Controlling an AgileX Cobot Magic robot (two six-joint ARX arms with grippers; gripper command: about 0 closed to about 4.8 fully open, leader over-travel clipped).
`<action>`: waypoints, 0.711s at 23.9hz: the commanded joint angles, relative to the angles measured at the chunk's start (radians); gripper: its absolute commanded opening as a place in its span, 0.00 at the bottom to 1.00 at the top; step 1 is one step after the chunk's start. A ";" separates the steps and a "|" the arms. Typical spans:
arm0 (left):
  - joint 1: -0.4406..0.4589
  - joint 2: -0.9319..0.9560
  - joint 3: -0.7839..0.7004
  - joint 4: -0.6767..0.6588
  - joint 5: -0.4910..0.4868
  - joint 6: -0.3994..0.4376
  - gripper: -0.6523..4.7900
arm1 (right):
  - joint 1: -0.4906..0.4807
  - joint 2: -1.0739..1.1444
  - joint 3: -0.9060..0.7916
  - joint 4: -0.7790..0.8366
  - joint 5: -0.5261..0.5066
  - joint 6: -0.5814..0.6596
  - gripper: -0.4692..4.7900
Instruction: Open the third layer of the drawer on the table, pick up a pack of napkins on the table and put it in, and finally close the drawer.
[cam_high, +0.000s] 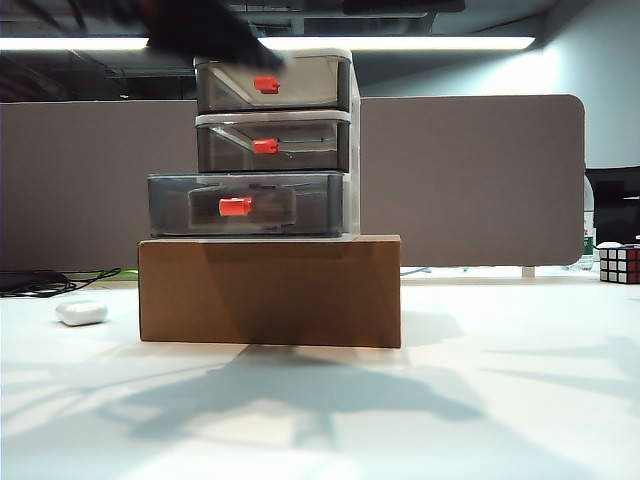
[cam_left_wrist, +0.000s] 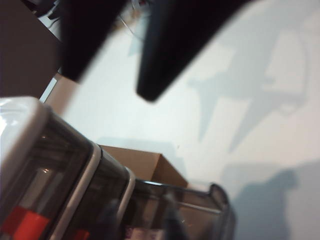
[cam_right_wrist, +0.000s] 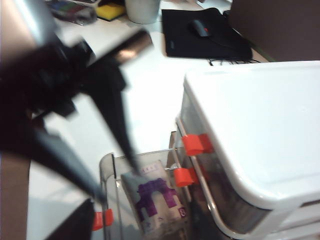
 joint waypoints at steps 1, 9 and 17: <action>0.000 -0.102 0.003 -0.199 0.081 -0.098 0.11 | 0.000 -0.014 0.006 0.043 -0.010 0.004 0.19; 0.001 -0.092 -0.013 -0.458 -0.064 -0.043 0.11 | 0.002 0.047 0.015 0.272 0.013 0.118 0.07; 0.074 0.035 -0.015 -0.417 -0.074 -0.016 0.11 | 0.003 0.156 0.106 0.250 0.013 0.135 0.07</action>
